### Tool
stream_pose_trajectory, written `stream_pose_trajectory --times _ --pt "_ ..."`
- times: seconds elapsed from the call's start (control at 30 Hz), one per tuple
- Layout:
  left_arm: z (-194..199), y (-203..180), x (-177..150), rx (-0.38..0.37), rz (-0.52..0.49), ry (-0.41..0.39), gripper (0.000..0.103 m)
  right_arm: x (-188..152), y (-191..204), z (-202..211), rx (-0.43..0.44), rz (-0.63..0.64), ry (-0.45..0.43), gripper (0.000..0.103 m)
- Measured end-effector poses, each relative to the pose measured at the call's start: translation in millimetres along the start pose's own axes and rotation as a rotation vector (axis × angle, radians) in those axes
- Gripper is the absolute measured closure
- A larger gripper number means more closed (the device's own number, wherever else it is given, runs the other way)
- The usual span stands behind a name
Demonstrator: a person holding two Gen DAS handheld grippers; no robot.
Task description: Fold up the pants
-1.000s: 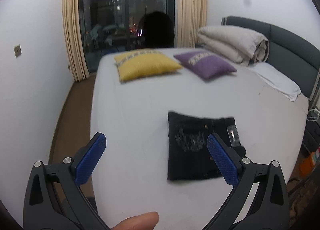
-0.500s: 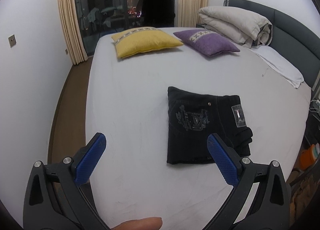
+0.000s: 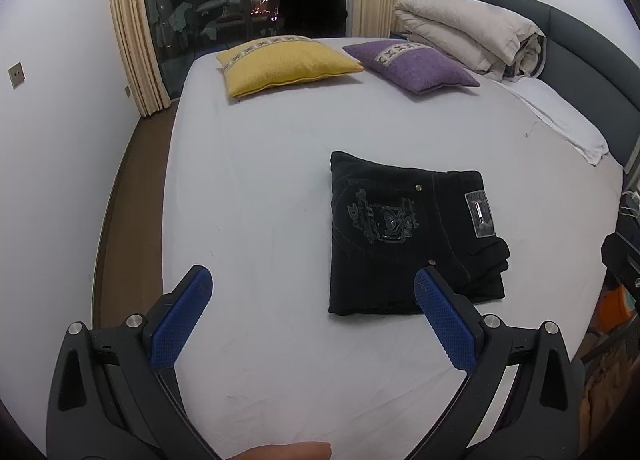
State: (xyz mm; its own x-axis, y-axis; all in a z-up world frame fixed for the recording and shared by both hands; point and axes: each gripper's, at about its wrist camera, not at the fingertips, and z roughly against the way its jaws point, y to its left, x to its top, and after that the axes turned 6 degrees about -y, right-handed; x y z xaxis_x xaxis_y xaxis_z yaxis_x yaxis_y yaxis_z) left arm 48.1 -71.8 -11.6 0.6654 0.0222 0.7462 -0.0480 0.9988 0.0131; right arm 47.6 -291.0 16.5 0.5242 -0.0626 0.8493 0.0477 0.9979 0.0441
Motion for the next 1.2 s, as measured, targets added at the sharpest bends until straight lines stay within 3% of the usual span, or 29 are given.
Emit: stream_pose_trajectory --times 1.2 --pt "-12.9 -3.6 -4.6 -0.010 -0.015 0.027 0.000 -5.3 4.7 -6.4 0.010 0.011 0.045 0.000"
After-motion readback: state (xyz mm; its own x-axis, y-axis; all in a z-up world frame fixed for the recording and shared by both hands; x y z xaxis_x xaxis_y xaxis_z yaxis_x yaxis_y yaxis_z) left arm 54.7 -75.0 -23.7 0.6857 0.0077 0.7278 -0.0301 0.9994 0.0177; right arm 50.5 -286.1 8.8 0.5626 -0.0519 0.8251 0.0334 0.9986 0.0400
